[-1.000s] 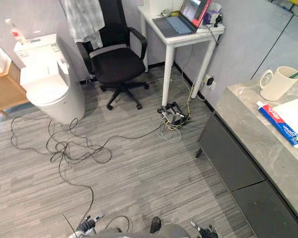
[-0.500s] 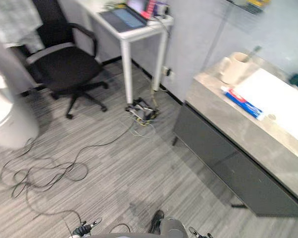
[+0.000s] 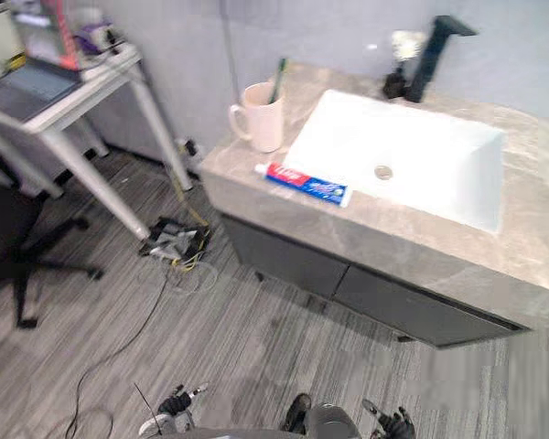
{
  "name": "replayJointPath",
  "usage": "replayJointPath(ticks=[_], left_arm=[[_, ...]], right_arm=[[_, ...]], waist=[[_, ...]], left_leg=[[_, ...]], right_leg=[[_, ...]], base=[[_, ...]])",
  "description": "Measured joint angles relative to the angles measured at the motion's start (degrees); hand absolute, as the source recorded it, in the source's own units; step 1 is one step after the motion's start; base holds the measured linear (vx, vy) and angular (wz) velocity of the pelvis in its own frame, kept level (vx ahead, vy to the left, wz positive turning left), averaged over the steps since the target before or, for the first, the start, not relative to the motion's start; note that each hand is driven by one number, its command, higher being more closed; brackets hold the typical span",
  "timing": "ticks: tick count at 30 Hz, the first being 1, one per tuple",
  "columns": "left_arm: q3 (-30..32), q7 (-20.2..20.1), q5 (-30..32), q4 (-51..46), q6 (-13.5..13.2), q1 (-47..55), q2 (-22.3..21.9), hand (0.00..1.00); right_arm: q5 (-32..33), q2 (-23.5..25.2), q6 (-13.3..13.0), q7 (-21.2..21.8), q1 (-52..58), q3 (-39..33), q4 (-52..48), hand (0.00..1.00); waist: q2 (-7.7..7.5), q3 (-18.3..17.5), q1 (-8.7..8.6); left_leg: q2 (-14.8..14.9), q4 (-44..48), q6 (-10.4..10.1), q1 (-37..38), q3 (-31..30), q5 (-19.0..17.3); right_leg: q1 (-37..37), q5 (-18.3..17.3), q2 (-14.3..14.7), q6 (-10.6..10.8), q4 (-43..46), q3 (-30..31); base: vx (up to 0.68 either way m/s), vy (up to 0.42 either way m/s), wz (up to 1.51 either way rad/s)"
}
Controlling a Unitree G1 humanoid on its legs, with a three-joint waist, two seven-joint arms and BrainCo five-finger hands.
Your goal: Organize washtable
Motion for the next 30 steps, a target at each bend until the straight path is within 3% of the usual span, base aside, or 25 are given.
replayJointPath(ticks=[1, 4, 5, 6, 7, 9, 11, 15, 16, 18, 19, 21, 23, 26, 30], left_arm=[[-0.14, 0.30, -1.12, 0.22, 0.18, 0.18, 0.07, 0.00], [-0.22, 0.59, -3.48, 0.34, 0.18, 0.56, 0.10, 0.00], [-0.61, 0.75, -3.78, 0.61, 0.26, 0.69, -0.11, 0.00], [-0.75, 1.06, -4.46, 1.40, 0.26, 0.42, 0.10, 0.00], [-1.47, 1.74, -4.58, 1.26, 0.00, -0.35, 1.18, 0.00], [-2.16, 2.00, -4.57, 1.35, -0.02, -1.25, 2.12, 0.00], [-2.77, 2.30, -4.52, 1.53, 0.52, -1.64, 2.25, 0.00], [-3.37, 2.22, -4.26, 1.59, 0.64, -1.33, 1.61, 0.00], [-3.70, 1.90, -4.20, 2.09, 0.69, -1.21, 1.68, 0.00], [-3.42, 0.62, -4.11, 2.94, 1.08, -0.79, 2.78, 0.00], [-3.62, -1.08, -3.59, 2.95, 1.35, -0.08, 3.94, 0.00], [-3.67, -0.62, -2.97, 2.97, 1.24, 0.67, 4.14, 0.00], [-5.09, -0.55, -2.94, 3.08, 1.24, 0.94, 3.90, 0.00], [-6.17, -0.62, -2.84, 3.20, 1.24, 1.30, 2.60, 0.00], [-10.07, 0.17, -1.98, 3.12, 1.03, 0.93, 3.66, 0.00]], right_arm=[[-0.57, -0.09, -0.81, 0.03, -1.86, 1.65, -0.55, 0.00], [-2.28, -0.80, -1.87, 0.06, -1.94, 2.45, -1.42, 0.00], [-3.04, -1.53, -1.94, 0.07, -1.37, 2.47, -1.41, 0.00], [-3.44, -1.87, -1.67, 0.08, -0.54, 2.60, -0.42, 0.00], [-4.16, -1.79, -1.59, 0.21, 1.36, 2.55, -0.09, 0.00], [-4.34, -1.75, -1.36, 0.20, 3.09, 2.43, 2.01, 0.00], [-4.35, -1.90, -0.62, 0.22, 4.05, 2.22, 5.77, 0.00], [-4.12, -2.19, -0.50, 0.50, 4.71, -0.94, 9.83, 0.00], [-4.43, -2.48, -0.36, 0.58, 4.72, -2.24, 10.55, 0.00], [-5.01, -3.00, -0.09, 1.12, 4.79, -3.22, 11.96, 0.00], [-5.19, -3.06, 0.36, 1.69, 5.29, -4.53, 12.16, 0.00], [-5.10, -3.09, 1.18, 1.65, 6.14, -5.73, 12.38, 0.00], [-5.03, -3.12, 1.63, 1.76, 6.71, -6.29, 12.37, 0.00], [-5.12, -2.94, 1.63, 2.49, 6.34, -5.89, 11.95, 0.00], [-5.02, -2.90, 1.65, 2.20, 5.30, -3.64, 11.61, 0.00]], waist=[[-0.23, -0.04, 0.34], [-0.33, -0.04, 0.41], [0.30, -0.32, 0.35], [-0.24, -0.58, 0.23], [-1.97, -1.28, -0.56], [-3.18, -1.55, -0.29], [-3.31, -1.57, -0.48], [-2.71, -1.74, -0.97], [-1.91, -1.80, -1.47], [-2.13, -2.18, -2.02], [-1.81, -2.20, -2.40], [-0.98, -2.44, -2.96], [-0.83, -2.45, -3.03], [-1.63, -2.41, -3.15], [-2.50, -2.19, -3.27]], left_leg=[[-1.93, -7.91, 0.09, -2.89, -2.92, -0.60], [-6.73, -25.30, -0.88, -5.30, -9.86, 0.44], [-8.06, -33.06, -1.47, -5.24, -12.43, 4.15], [-10.28, -35.19, -4.76, -4.08, -14.29, 6.12], [-12.22, -36.18, -4.38, -3.75, -13.72, 6.10], [-13.64, -35.62, -3.66, -3.77, -13.09, 5.63], [-14.45, -35.16, -2.75, -2.42, -12.46, 5.05], [-15.91, -37.36, -2.75, 1.27, -11.84, 5.02], [-16.78, -40.27, -2.81, 2.30, -11.83, 5.16], [-18.50, -47.12, -2.70, 4.76, -10.85, 8.35], [-19.74, -53.00, -2.71, 6.91, -10.09, 11.49], [-21.14, -61.23, -2.63, 10.06, -9.63, 15.78], [-21.82, -63.80, -2.56, 11.10, -9.30, 16.99], [-23.02, -63.82, -2.12, 11.71, -8.85, 17.31], [-25.58, -63.83, -1.72, 10.35, -12.43, 17.29]], right_leg=[[0.92, 0.49, -0.89, 0.81, -0.10, 5.15], [2.08, 0.85, -3.24, 3.95, -0.66, 10.17], [2.60, 0.61, -3.68, 5.49, -1.00, 11.27], [3.07, 0.05, -5.23, 8.21, -1.47, 12.61], [2.84, 1.22, -7.08, 9.59, -2.97, 11.59], [3.80, 2.65, -8.66, 9.61, -4.45, 10.32], [5.67, 4.52, -9.67, 10.50, -5.36, 9.57], [7.79, 5.12, -11.18, 10.95, -5.53, 8.93], [7.48, 5.12, -11.51, 10.96, -5.53, 8.67], [6.23, 5.23, -12.24, 11.15, -5.48, 8.64], [5.38, 5.42, -12.88, 11.47, -5.44, 8.52], [4.66, 5.43, -12.92, 11.49, -5.60, 7.97], [4.78, 5.37, -12.98, 11.57, -6.40, 7.64], [4.86, 4.23, -13.71, 12.55, -6.44, 7.28], [1.47, -1.33, -15.70, 14.16, 1.60, 8.98]], base=[[0.33, 0.297, -2.20], [0.24, 0.308, -1.47], [0.19, 0.306, -0.97], [0.30, 0.412, -0.62], [0.24, 0.303, -0.29], [0.20, 0.216, -0.05], [0.18, 0.204, -0.02], [0.04, 0.081, -0.01], [-0.01, 0.058, 0.03], [-0.03, 0.019, -0.15], [-0.07, -0.007, -0.20], [-0.09, 0.001, -0.13], [-0.11, 0.003, -0.20], [-0.12, -0.016, -0.16], [-0.10, 0.049, 0.36]])
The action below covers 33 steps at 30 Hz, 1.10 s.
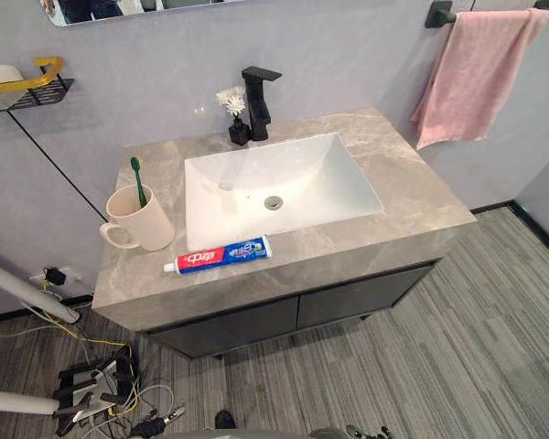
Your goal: Organize washtable
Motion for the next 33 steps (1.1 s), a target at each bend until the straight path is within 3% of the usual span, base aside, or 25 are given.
replayJointPath(ticks=[4, 6, 8, 10, 12, 13, 14, 15, 16, 17, 18, 19, 20, 21, 23, 30, 33], left_arm=[[-0.18, 1.43, 0.51, -0.21, -0.53, -0.06, 0.27, 0.00], [-0.44, 1.57, 0.48, -0.16, -0.52, 0.24, 0.40, 0.00], [-1.43, 1.79, -0.24, -0.16, -0.58, 0.36, 1.38, 0.00], [-1.90, 2.04, -1.03, -0.16, -0.54, -0.36, 1.77, 0.00], [-1.98, 2.54, -1.58, -0.05, -0.50, -0.38, 1.74, 0.00], [-2.35, 2.55, -1.60, -0.03, -0.52, -0.54, 1.71, 0.00], [-1.90, 2.52, -1.83, -0.21, -0.52, -0.77, 1.88, 0.00], [-1.35, 2.57, -2.08, -0.02, -0.28, -0.33, 2.71, 0.00], [-1.27, 2.54, -2.28, -0.03, -0.29, 1.40, 1.65, 0.00], [-1.03, 2.54, -2.31, -0.11, -0.34, 1.71, 1.54, 0.00], [-1.19, 2.54, -2.21, 0.05, -0.35, 1.67, 2.02, 0.00], [-0.96, 2.45, -2.12, 0.04, -0.33, 1.67, 1.91, 0.00], [-0.39, 2.39, -2.07, 0.06, -0.30, 1.72, 1.61, 0.00], [1.15, 2.25, -1.36, 0.11, -0.24, 1.64, 0.99, 0.00], [3.44, 1.85, -1.04, 1.02, -0.05, 1.87, 0.02, 0.00], [6.06, 0.28, -0.53, 1.32, -0.20, 2.90, -0.30, 0.00], [7.63, -0.05, 0.26, 1.33, -0.27, 2.89, -0.41, 0.00]], right_arm=[[1.05, -0.05, -0.13, -0.11, -1.14, 2.27, 0.01, 0.00], [0.85, -0.07, -0.11, -0.21, -2.70, 3.75, 0.18, 0.00], [0.35, -0.10, -0.37, -0.26, -4.77, 6.82, 0.19, 0.00], [0.26, 0.32, -0.83, -0.17, -6.47, 7.46, 0.24, 0.00], [0.55, 0.33, -1.53, -0.18, -7.08, 7.31, 0.10, 0.00], [1.11, 0.10, -2.02, -0.19, -7.31, 6.56, 0.09, 0.00], [1.25, 0.20, -2.20, -0.21, -7.28, 5.97, 0.35, 0.00], [1.70, 1.02, -2.47, -0.23, -7.01, 5.22, 1.12, 0.00], [2.21, 0.17, -2.38, -0.03, -5.71, 2.89, 0.96, 0.00], [2.22, 0.38, -2.23, -0.06, -4.92, 1.70, 0.94, 0.00], [2.22, 0.51, -1.83, -0.01, -2.91, 0.33, 1.24, 0.00], [2.21, 0.61, -1.55, 0.01, -1.14, -1.90, 1.59, 0.00], [2.22, 0.68, -1.27, 0.01, -0.58, -3.15, 1.90, 0.00], [2.22, 0.79, -0.70, -0.01, -0.28, -5.10, 2.47, 0.00], [2.78, 0.83, 0.02, 0.00, 0.39, -7.02, 3.02, 0.00], [4.67, 3.47, 0.24, 1.74, -0.29, -10.40, 4.87, 0.00], [5.80, 4.10, 0.26, 2.33, -0.33, -11.56, 5.25, 0.00]], waist=[[-0.43, -0.14, 0.30], [-0.76, -0.30, 1.25], [-2.36, -0.42, 2.80], [-2.98, -0.12, 3.19], [-2.88, -0.06, 3.30], [-2.11, 0.59, 2.99], [-2.52, 0.98, 3.33], [-3.94, 1.59, 3.31], [-2.43, 1.53, 3.18], [-2.33, 1.59, 3.19], [-3.55, 1.03, 2.92], [-3.79, 0.59, 2.52], [-3.34, 0.47, 2.19], [-2.77, 0.69, 0.73], [-1.90, 0.95, 0.12], [-3.53, 0.87, 0.96], [-3.69, 0.60, 1.10]], left_leg=[[-1.99, 0.02, 1.26, -3.74, -5.47, 0.88], [-2.62, 0.04, 2.43, -5.06, -6.56, 1.86], [-2.77, 0.45, 3.33, -7.41, -8.63, 2.72], [-2.81, 0.51, 3.32, -9.15, -9.67, 3.51], [-2.67, 0.61, 4.21, -10.76, -8.14, 5.65], [-2.25, 1.24, 4.59, -11.39, -5.70, 5.63], [-1.86, 4.13, 5.89, -12.14, -2.54, 2.34], [0.07, 17.20, 8.31, -15.19, 4.07, -5.47], [1.38, 21.62, 7.31, -15.60, 5.21, -8.93], [0.65, 20.87, 7.29, -15.13, 4.89, -8.72], [-2.89, 13.36, 7.51, -12.39, 4.44, -5.99], [-5.25, 4.50, 7.63, -9.20, 3.95, -3.63], [-5.96, 1.05, 6.95, -7.88, 3.88, -2.97], [-6.23, -0.11, 6.43, -8.05, 3.78, -2.22], [-6.25, -0.12, 7.35, -7.65, 4.46, -0.10], [-7.14, -0.14, 8.05, -5.23, 5.93, -0.47], [-6.41, -0.16, 8.12, -3.99, 6.62, -1.20]], right_leg=[[0.62, -0.13, -0.28, 0.29, -2.41, -1.50], [0.81, 1.41, -0.28, 0.25, -3.73, -2.05], [1.80, 3.57, 0.42, 0.03, -7.10, -4.43], [1.90, 4.42, 1.19, -0.54, -7.86, -6.99], [2.05, 4.88, 1.70, -1.23, -7.25, -9.32], [2.02, 6.03, 2.09, -2.92, -6.79, -10.94], [2.08, 6.03, 1.84, -2.98, -6.33, -11.19], [3.58, 4.58, 0.42, -2.77, -5.72, -11.93], [4.47, 2.72, 1.32, -2.00, -3.77, -12.95], [4.33, 0.98, 0.21, -2.50, -3.19, -12.82], [4.23, -1.40, -0.98, -4.15, -3.64, -11.61], [4.17, -2.03, -0.47, -5.23, -4.82, -10.14], [4.20, -2.23, 0.11, -5.91, -5.45, -9.26], [4.50, -2.46, 1.02, -6.79, -6.19, -8.79], [5.00, -2.34, 0.96, -6.31, -5.92, -8.71], [7.38, -0.50, -0.25, -3.36, -6.67, -7.69], [7.93, 1.07, 0.35, -4.66, -6.43, -7.47]], base=[[0.00, 0.055, 0.73], [0.07, 0.050, 0.52], [0.10, 0.012, 0.45], [0.07, -0.027, 0.74], [-0.02, 0.005, 0.92], [-0.06, 0.083, 0.66], [-0.05, 0.116, 0.54], [0.00, 0.039, 0.16], [0.00, 0.005, 0.16], [-0.01, -0.002, 0.25], [-0.06, 0.069, 0.49], [-0.06, 0.066, 0.57], [-0.06, 0.045, 0.80], [-0.07, 0.023, 0.67], [-0.03, 0.011, 0.25], [0.06, 0.004, -0.10], [0.07, -0.012, -0.18]])
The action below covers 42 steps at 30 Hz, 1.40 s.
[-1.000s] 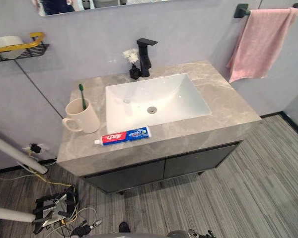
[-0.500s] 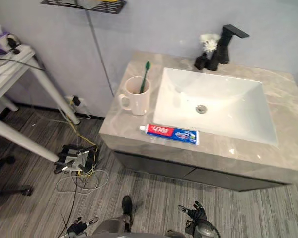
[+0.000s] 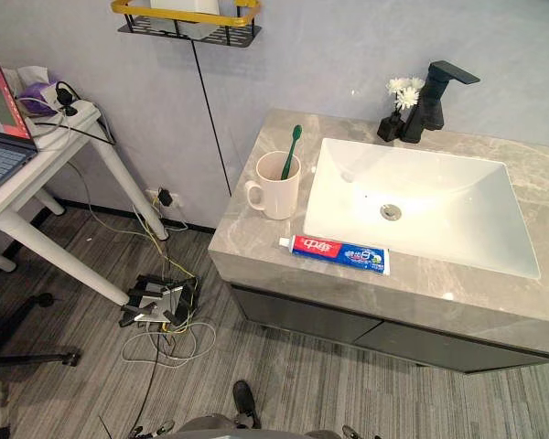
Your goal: Organize washtable
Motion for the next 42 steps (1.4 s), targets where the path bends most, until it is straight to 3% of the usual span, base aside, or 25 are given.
replayJointPath(ticks=[4, 14, 18, 20, 24, 25, 28, 32, 35, 40, 42], left_arm=[[-0.07, -0.08, 0.85, 0.27, 0.09, 0.24, 0.11, 0.00], [-1.53, -0.15, 2.32, 0.56, 0.25, 0.67, 0.78, 0.00], [-4.26, -0.54, 3.33, 2.04, 0.26, 0.60, 0.67, 0.00], [-5.37, -1.29, 3.80, 2.49, 0.19, 0.61, 0.21, 0.00], [-5.70, -1.34, 4.17, 2.48, -0.02, 0.72, -0.23, 0.00], [-9.95, -1.31, 6.50, 2.47, -0.06, -0.06, 0.54, 0.00], [-9.97, -1.30, 6.49, 2.45, -0.06, -0.10, 0.26, 0.00], [-8.68, -1.29, 6.34, 2.08, -0.14, -0.05, -0.03, 0.00], [-6.31, -1.16, 5.38, 1.63, -0.29, -0.02, -1.10, 0.00], [-4.38, -0.86, 1.67, 0.72, -0.68, 0.32, -0.60, 0.00], [-4.46, -0.31, 0.41, 0.61, -0.73, -0.01, -0.33, 0.00]], right_arm=[[0.75, -0.05, 0.00, 0.60, 0.00, 0.10, 0.58, 0.00], [0.94, -0.23, 0.14, 0.54, -0.45, 0.14, 0.88, 0.00], [1.16, -1.27, 0.35, 0.55, -0.07, -0.29, 1.15, 0.00], [1.77, -1.95, 0.54, 0.57, 0.57, -1.04, 1.16, 0.00], [1.75, -2.32, 0.75, 0.60, 0.57, -0.97, 1.15, 0.00], [1.17, -3.29, 0.70, 0.62, -0.47, 2.47, -0.09, 0.00], [1.17, -3.45, 0.69, 0.62, -0.63, 2.46, -0.19, 0.00], [1.18, -3.46, 0.66, 0.60, -0.52, 2.45, -0.29, 0.00], [1.25, -3.46, 0.34, 0.63, -0.29, 2.45, -0.25, 0.00], [1.65, -3.04, -0.63, 0.63, -0.21, 4.44, -0.32, 0.00], [1.93, -2.92, -1.26, 0.67, -0.87, 5.54, -0.59, 0.00]], waist=[[0.49, -0.39, -0.13], [1.09, -1.40, -0.95], [2.59, -2.80, -1.20], [4.21, -3.57, -1.20], [4.98, -4.05, -0.90], [5.66, -3.12, -0.79], [6.07, -2.79, -0.87], [5.38, -2.41, -0.34], [5.78, -2.23, 0.81], [3.35, -2.16, 3.43], [3.09, -1.96, 3.91]], left_leg=[[3.24, 0.00, -1.73, 2.21, 1.26, -1.23], [5.76, 0.02, -3.56, 5.62, 13.53, -4.38], [6.60, 0.06, -3.90, 7.12, 19.17, -4.52], [6.80, 0.10, -4.01, 7.79, 19.86, -4.42], [8.24, 0.32, -4.88, 8.70, 19.85, -3.85], [8.90, 0.01, -6.14, 7.41, 16.28, -2.01], [9.37, 0.00, -6.40, 6.85, 16.01, -1.95], [6.90, 0.01, -6.23, 5.01, 12.36, -1.82], [6.28, 0.04, -5.50, 3.98, 10.21, -1.18], [5.47, 0.46, -4.77, 1.92, 3.56, 0.08], [5.25, 0.51, -4.41, 1.61, 3.13, 0.40]], right_leg=[[-0.11, 5.10, 2.85, -2.47, 1.25, 1.42], [-4.96, 6.24, 3.25, -2.39, 3.73, 9.24], [-6.55, 6.35, 3.79, -2.23, 3.65, 11.02], [-6.51, 6.37, 4.16, -2.26, 3.89, 10.92], [-6.25, 6.93, 5.46, -3.01, 4.91, 10.77], [-6.46, 6.59, 5.52, -3.15, 2.68, 4.79], [-6.52, 6.55, 5.65, -3.09, 2.06, 4.67], [-6.61, 3.93, 3.75, 0.69, 1.10, 2.85], [-6.35, 3.57, 3.15, 1.30, -0.01, 1.19], [-5.32, 3.81, 3.22, 1.58, -1.91, -3.06], [-5.29, 4.14, 3.15, 1.74, -2.29, -3.40]], base=[[0.05, -0.016, -0.28], [0.06, -0.043, -0.69], [0.05, -0.134, -0.80], [0.08, -0.164, -0.25], [0.06, -0.138, -0.03], [-0.03, -0.109, 0.01], [-0.09, -0.080, 0.03], [-0.10, -0.029, 0.17], [-0.06, 0.026, 0.32], [0.01, 0.021, 0.37], [0.06, 0.014, 0.13]])
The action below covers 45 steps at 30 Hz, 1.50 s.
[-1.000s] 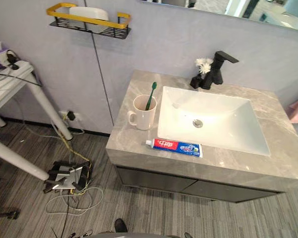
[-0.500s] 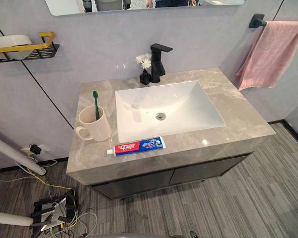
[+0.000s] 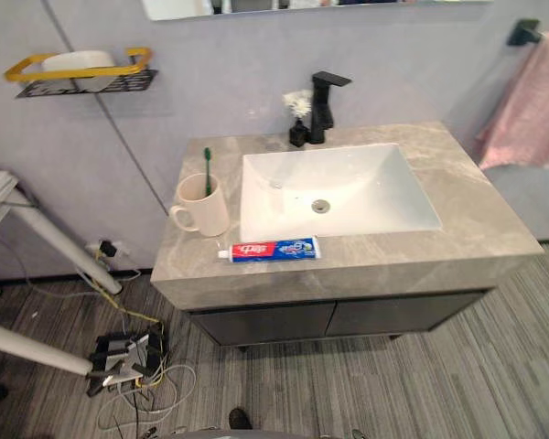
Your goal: Organize washtable
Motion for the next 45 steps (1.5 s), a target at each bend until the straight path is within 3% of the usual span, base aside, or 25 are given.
replayJointPath(ticks=[4, 6, 8, 11, 13, 16, 22, 33, 36, 41, 43, 45], left_arm=[[-1.60, 0.82, -0.72, -0.09, 0.01, -0.76, 1.12, 0.00], [-3.10, 1.61, -0.71, -0.53, -0.17, -2.51, 1.65, 0.00], [-4.24, 2.07, -0.60, -0.67, -0.69, -3.00, 0.71, 0.00], [-6.15, 2.67, -0.16, -0.65, -0.70, -2.99, 0.32, 0.00], [-8.04, 2.93, 0.41, -0.65, -0.73, -2.82, 0.88, 0.00], [-10.80, 2.83, 1.56, -0.92, -0.74, -3.18, 1.71, 0.00], [-14.37, 1.70, 5.63, -0.86, -0.72, -3.75, 3.79, 0.00], [-14.16, 1.70, 6.06, -0.84, -0.71, -3.53, 3.51, 0.00], [-12.22, 1.61, 2.54, -0.56, -0.71, -3.27, 3.37, 0.00], [1.27, 2.69, -7.87, -1.55, -0.86, -1.57, 0.73, 0.00], [10.28, 5.15, -14.90, -8.83, -0.86, -1.51, 0.71, 0.00], [14.80, 7.24, -17.11, -19.83, -1.37, -1.57, 2.17, 0.00]], right_arm=[[-0.02, 0.25, -1.20, 0.07, -2.43, 3.72, -0.31, 0.00], [-0.12, -0.50, -1.29, 0.27, -3.56, 6.17, -0.42, 0.00], [-0.17, -2.48, -1.42, 0.26, -4.01, 7.72, -1.28, 0.00], [-0.25, -3.71, -1.40, 0.13, -3.38, 8.04, -1.88, 0.00], [-0.24, -3.42, -1.29, 0.14, -1.95, 7.98, -2.27, 0.00], [-0.77, -3.16, -1.09, 0.13, -0.29, 7.84, -2.28, 0.00], [-2.29, -2.09, -0.89, 0.14, -0.89, 7.49, -2.28, 0.00], [-2.79, -2.38, -0.83, 1.02, -1.57, 7.76, -2.20, 0.00], [-2.77, -2.21, -0.85, 1.10, -0.11, 7.69, -1.92, 0.00], [-2.19, -1.33, -0.89, 0.95, 0.89, 2.99, -0.18, 0.00], [-2.20, -1.47, -0.95, 0.93, 0.91, 2.39, -0.22, 0.00], [-2.23, -1.57, -1.05, 0.94, 0.90, 2.52, -0.65, 0.00]], waist=[[-1.21, 2.06, -0.28], [-1.71, 3.52, -0.23], [0.52, 4.32, -0.24], [2.30, 4.60, -0.86], [2.29, 4.62, -1.91], [2.02, 4.31, -2.42], [0.43, 4.02, -3.44], [0.78, 3.86, -3.39], [0.50, 3.42, -3.36], [-0.31, 2.09, -2.65], [-0.31, 1.70, -1.63], [-0.08, 1.42, -1.43]], left_leg=[[-0.12, 1.50, 0.91, -0.38, -0.21, 0.52], [0.03, 7.28, -0.06, -3.53, -5.21, -0.26], [1.23, 11.33, -1.45, -5.55, -10.03, -3.60], [1.65, 12.04, -0.45, -5.78, -9.03, -5.92], [0.82, 9.34, -0.41, -4.34, -8.54, -5.65], [-0.94, 0.04, -0.19, -0.04, -8.31, -1.17], [-1.42, 0.00, -0.16, 1.31, -6.77, -1.14], [-1.55, -0.29, -0.42, 2.90, -7.25, -1.40], [-2.00, -0.30, -0.33, 2.80, -10.06, -1.46], [-2.86, -0.30, -0.25, 2.82, -13.07, -1.51], [-2.87, -0.29, -0.20, 2.18, -13.86, -1.54], [-2.82, -0.28, -0.17, 1.91, -14.43, -1.51]], right_leg=[[0.87, 1.71, -0.06, 0.20, -2.27, 0.40], [0.18, 2.55, -1.16, 0.24, -2.58, 1.12], [-1.64, 3.11, -1.05, 0.49, -2.23, 3.12], [-3.35, 2.90, -1.24, 0.76, -1.04, 4.43], [-3.42, 2.29, -1.94, 1.67, -0.48, 4.15], [-3.32, 2.59, -2.41, 2.12, -0.44, 3.29], [-2.77, 3.21, -2.64, 3.12, -0.39, 3.36], [-1.84, 2.98, -2.83, 2.81, 0.50, 2.85], [0.41, 2.83, -2.92, 2.80, -0.88, -0.42], [2.76, 2.56, -3.32, 2.66, -1.65, -3.88], [2.76, 2.46, -3.12, 2.50, -1.87, -4.49], [2.79, 2.24, -2.89, 2.10, -1.89, -4.83]], base=[[0.06, 0.005, -0.09], [0.00, -0.026, -0.17], [-0.02, -0.033, -0.47], [-0.03, 0.069, -0.37], [0.00, 0.080, -0.13], [0.03, 0.047, -0.02], [0.05, 0.013, -0.14], [-0.03, 0.022, -0.01], [-0.01, 0.013, 0.46], [0.05, -0.002, 0.38], [0.09, -0.027, 0.20], [0.07, -0.034, 0.16]])
